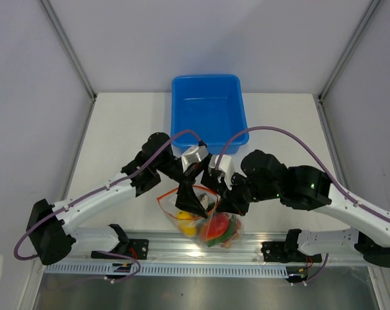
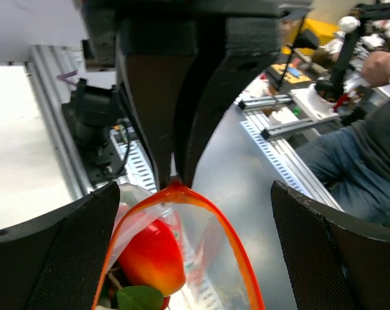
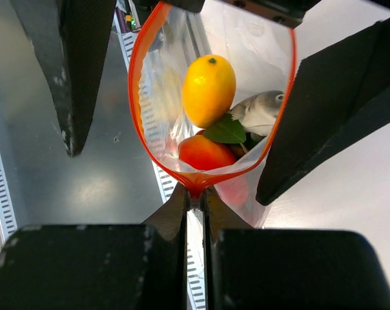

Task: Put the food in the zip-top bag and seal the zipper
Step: Adjust the zipper food storage bag at the center of the board.

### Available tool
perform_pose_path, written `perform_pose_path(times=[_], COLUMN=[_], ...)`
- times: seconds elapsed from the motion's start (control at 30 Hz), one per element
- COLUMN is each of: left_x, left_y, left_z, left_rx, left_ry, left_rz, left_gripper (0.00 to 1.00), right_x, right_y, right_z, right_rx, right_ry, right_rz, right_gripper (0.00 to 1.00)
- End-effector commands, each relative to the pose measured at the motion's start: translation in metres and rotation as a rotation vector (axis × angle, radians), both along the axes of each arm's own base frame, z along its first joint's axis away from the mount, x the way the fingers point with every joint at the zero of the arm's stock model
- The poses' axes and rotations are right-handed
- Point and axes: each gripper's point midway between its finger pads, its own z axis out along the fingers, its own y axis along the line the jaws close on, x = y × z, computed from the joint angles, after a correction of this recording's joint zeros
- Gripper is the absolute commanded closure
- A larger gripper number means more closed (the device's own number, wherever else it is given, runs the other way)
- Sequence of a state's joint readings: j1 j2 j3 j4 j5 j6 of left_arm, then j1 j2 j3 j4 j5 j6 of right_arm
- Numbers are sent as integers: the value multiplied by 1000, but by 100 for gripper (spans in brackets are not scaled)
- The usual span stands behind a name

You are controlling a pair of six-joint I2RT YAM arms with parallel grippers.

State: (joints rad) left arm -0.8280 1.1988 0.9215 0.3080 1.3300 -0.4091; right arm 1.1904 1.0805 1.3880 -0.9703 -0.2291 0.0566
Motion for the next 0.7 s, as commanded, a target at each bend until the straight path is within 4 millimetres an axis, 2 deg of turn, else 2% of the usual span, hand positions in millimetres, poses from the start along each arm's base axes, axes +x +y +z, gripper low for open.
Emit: perform_pose_path(times=[0.0,0.1,0.17,0.2,0.23,0.27,0.3,0.33,0.4,0.43,0.6,0.67], left_x=[-1,8,7,6,10,11,9,13,14,16,13,4], left_y=[-6,-15,-16,-15,-16,-15,-14,-11,-9,-7,-10,-12], left_z=[3,-8,-10,-18,-15,-13,-20,-14,-15,-19,-18,-13], left_rx=[13,60,63,73,61,50,60,38,27,37,10,-26], left_ry=[-61,-60,-75,-76,-95,-104,-103,-118,-139,-166,-199,-210], left_rz=[64,191,257,273,346,372,385,442,471,500,463,402], left_gripper=[1,1,1,0,0,0,1,1,0,0,0,0], right_x=[6,7,6,5,5,4,3,2,-1,-13,-29,-33], right_y=[0,1,3,4,5,6,6,6,6,8,11,11], right_z=[33,33,29,28,26,22,20,18,16,17,13,11], right_rx=[111,110,106,104,98,89,82,74,64,80,72,67], right_ry=[-34,-2,31,41,51,67,74,80,94,120,157,165], right_rz=[-44,-81,-96,-101,-105,-110,-111,-112,-103,-48,23,37], right_gripper=[100,100,100,100,100,100,100,100,100,100,100,100])
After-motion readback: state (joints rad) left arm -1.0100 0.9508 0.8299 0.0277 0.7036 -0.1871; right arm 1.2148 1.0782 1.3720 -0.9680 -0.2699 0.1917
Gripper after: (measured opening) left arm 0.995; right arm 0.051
